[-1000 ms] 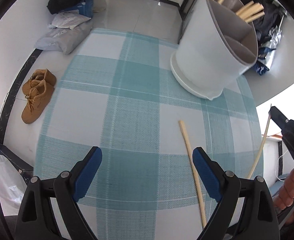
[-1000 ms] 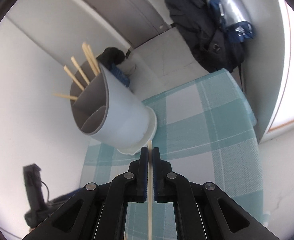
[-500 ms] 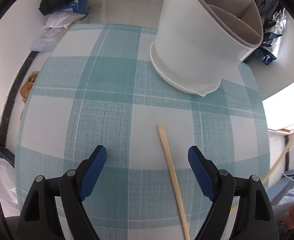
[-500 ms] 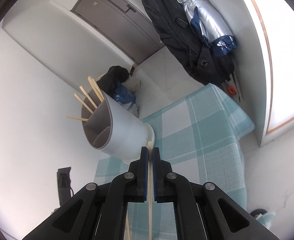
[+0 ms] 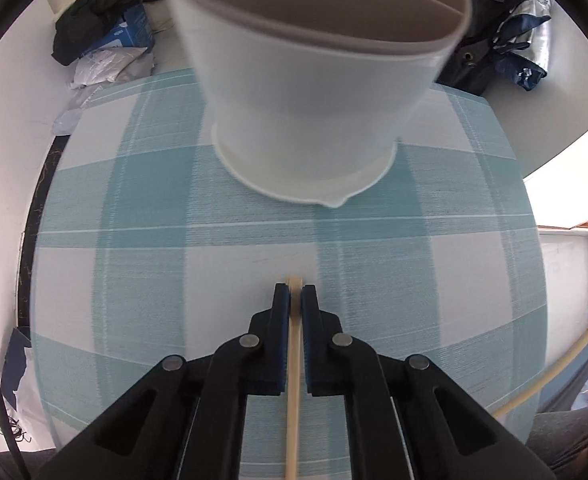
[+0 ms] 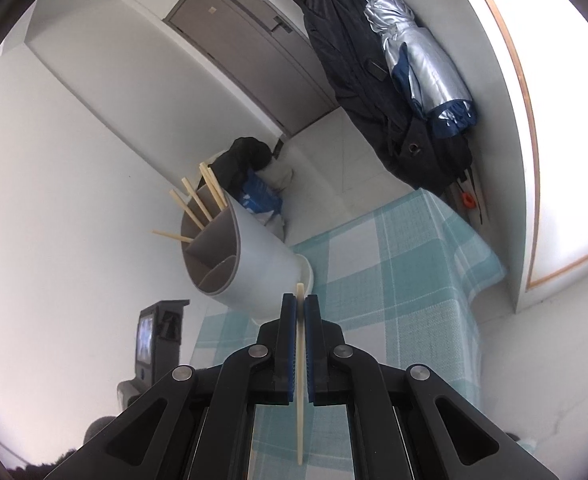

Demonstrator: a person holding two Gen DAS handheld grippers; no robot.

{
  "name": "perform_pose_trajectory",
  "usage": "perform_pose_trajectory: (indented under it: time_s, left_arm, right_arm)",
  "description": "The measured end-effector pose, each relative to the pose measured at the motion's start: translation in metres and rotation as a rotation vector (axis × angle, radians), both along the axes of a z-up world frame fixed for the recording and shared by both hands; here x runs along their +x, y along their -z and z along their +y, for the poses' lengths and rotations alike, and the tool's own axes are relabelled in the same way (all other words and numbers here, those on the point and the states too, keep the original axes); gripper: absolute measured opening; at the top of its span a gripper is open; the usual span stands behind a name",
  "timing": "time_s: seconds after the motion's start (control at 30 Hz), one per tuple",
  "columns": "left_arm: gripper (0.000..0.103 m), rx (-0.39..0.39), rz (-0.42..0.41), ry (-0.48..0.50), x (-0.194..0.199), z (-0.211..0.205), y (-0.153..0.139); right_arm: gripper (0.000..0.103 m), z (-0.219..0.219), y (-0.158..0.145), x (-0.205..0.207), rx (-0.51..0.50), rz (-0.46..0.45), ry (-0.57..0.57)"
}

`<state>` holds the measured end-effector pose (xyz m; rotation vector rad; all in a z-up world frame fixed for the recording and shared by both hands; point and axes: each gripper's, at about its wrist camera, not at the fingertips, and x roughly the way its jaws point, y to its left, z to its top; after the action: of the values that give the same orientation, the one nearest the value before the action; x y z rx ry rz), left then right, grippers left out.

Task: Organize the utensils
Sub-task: 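Grasp the last chopstick with the left gripper while the right gripper lifts its chopstick, then carry both chopsticks up over the utensil holder with both grippers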

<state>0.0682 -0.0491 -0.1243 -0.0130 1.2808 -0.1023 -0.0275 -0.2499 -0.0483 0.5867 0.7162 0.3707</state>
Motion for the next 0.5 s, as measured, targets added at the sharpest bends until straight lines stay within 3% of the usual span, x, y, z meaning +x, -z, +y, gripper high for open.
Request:
perform_pose_trajectory:
  time_s: [0.17,0.5]
  left_arm:
    - [0.002,-0.03,-0.082,0.039,-0.007,-0.012,-0.019]
    - [0.002,-0.159,-0.432,0.088,-0.059,0.003,-0.102]
  right_arm:
    - [0.003,0.005,-0.006,-0.004,-0.034,-0.029,-0.006]
    - [0.003,0.029,-0.013,-0.016,-0.15,-0.087,-0.04]
